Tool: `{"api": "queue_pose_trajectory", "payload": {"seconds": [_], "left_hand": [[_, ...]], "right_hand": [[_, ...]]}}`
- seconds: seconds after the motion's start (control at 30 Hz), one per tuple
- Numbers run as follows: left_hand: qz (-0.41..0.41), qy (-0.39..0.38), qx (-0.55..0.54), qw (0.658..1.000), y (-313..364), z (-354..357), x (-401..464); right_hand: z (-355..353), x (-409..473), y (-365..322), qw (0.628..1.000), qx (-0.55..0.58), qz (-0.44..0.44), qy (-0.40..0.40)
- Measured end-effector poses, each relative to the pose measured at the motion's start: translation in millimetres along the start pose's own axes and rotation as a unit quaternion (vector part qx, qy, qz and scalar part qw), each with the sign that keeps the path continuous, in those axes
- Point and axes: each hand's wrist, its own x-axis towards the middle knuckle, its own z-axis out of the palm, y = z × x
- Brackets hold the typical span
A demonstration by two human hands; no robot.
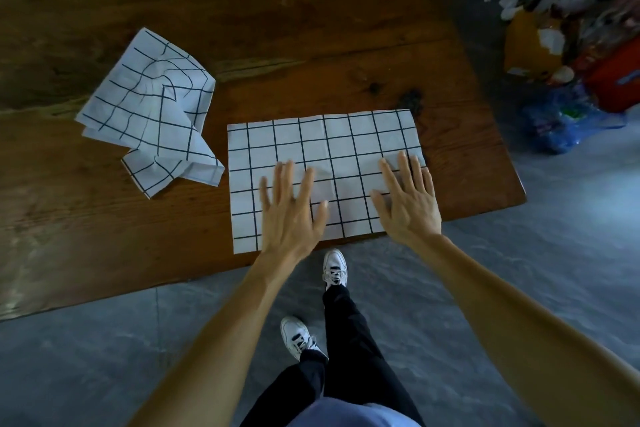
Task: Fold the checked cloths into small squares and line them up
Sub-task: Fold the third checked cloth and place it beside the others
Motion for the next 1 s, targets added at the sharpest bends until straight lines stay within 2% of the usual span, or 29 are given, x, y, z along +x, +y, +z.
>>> {"api": "queue_pose_trajectory", "payload": {"seconds": [0.07, 0.17, 0.27, 0.5, 0.67, 0.77, 0.87, 1.0], "left_hand": [[0.043, 0.008, -0.016, 0.999, 31.4, 2.2, 15.7], [0.06, -0.038, 0.014, 0.997, 44.6, 16.3, 21.0], [0.045, -0.056, 0.055, 0.996, 15.5, 21.3, 9.7], [0.002, -0.066, 0.066, 0.996, -55.7, 2.7, -16.0], [-0.011, -0.095, 0.084, 0.992, -61.2, -5.2, -20.0], [0.05, -0.052, 0.074, 0.995, -45.2, -9.3, -27.9], [0.133, -0.029, 0.031, 0.99, -29.4, -7.6, -37.7], [0.165, 0.012, 0.016, 0.986, -24.4, -2.2, -45.5]], "right_hand": [[0.5, -0.7, 0.1, 1.0, -0.002, 0.002, 0.003], [1.7, -1.8, -1.1, 1.0, 0.004, 0.001, 0.012], [1.8, -0.6, 1.1, 1.0, 0.004, -0.006, 0.02], [3.2, -1.2, 2.7, 0.999, 0.02, -0.007, 0.028], [0.9, -0.3, 1.5, 1.0, 0.009, -0.006, 0.005], [-6.7, -2.9, 0.0, 1.0, 0.025, -0.008, -0.002], [-14.2, -11.1, -13.4, 0.997, 0.062, -0.029, 0.035], [-6.7, -30.4, -37.7, 0.988, 0.099, -0.112, 0.044]]}}
